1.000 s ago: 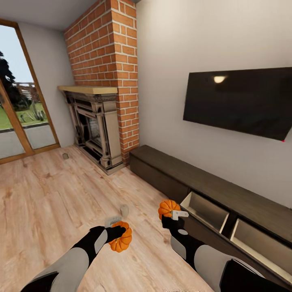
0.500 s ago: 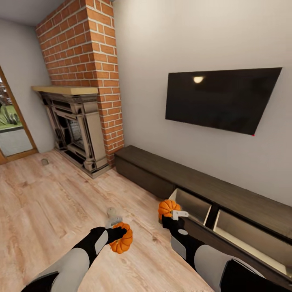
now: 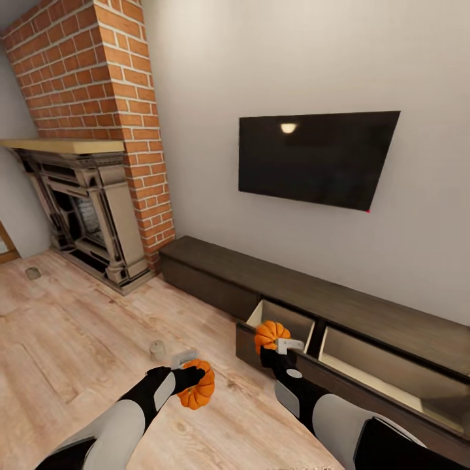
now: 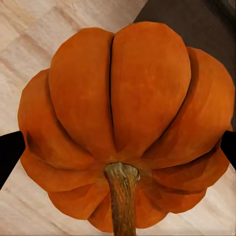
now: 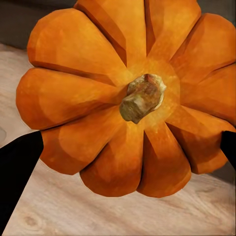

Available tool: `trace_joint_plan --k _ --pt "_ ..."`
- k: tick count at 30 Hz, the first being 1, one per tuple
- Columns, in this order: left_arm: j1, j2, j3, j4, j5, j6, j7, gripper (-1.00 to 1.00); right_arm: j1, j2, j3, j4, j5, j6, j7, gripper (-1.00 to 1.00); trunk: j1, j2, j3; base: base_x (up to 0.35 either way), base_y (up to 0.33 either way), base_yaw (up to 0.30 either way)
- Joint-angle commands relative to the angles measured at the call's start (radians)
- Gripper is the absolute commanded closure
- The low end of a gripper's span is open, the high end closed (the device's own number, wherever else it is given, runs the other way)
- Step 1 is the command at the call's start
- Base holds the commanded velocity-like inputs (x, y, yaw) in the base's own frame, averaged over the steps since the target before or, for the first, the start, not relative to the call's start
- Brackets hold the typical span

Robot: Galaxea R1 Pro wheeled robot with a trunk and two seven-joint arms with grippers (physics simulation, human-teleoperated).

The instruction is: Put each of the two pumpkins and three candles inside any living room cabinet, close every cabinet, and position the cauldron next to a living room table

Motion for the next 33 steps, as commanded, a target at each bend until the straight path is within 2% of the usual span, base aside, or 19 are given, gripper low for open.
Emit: trace_joint_plan --k 1,7,33 --pt "0.000 -0.001 0.006 -0.003 0.001 0.007 -0.003 1.00 -0.001 0.000 0.010 -0.001 -0.004 -0.002 -0.003 1.00 0.000 -0.001 -0.001 0.000 0.000 -0.239" --pt "0.000 -0.002 0.007 -0.003 0.001 0.007 -0.003 1.00 -0.001 0.000 0.010 -0.001 -0.004 -0.002 -0.003 1.00 0.000 -0.001 -0.001 0.000 0.000 -0.160" --pt "0.000 -0.008 0.007 0.004 0.001 0.007 -0.004 1.00 -0.001 0.000 0.010 0.001 -0.004 -0.002 -0.003 1.00 0.000 -0.001 0.001 0.000 0.000 -0.270"
